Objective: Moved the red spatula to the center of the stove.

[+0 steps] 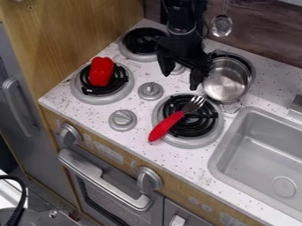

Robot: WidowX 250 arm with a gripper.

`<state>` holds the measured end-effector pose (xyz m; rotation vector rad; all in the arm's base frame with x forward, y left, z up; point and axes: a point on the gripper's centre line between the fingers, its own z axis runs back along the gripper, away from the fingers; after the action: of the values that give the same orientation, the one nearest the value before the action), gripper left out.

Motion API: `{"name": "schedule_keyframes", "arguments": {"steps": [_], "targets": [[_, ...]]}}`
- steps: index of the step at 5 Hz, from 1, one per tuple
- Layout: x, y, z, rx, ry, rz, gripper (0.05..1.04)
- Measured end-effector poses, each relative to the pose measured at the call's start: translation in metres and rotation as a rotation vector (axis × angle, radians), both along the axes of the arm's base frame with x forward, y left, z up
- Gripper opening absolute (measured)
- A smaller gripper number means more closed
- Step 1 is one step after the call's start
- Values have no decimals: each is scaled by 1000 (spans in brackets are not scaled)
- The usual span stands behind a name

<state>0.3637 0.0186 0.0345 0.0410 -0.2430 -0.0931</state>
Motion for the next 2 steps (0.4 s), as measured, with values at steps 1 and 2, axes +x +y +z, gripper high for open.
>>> {"name": "schedule_keyframes", "arguments": {"steps": [1,2], "targets": [[-7,-1,-14,-5,44,-2,1000],[-16,0,-26,-19,67,-69,1000]]}}
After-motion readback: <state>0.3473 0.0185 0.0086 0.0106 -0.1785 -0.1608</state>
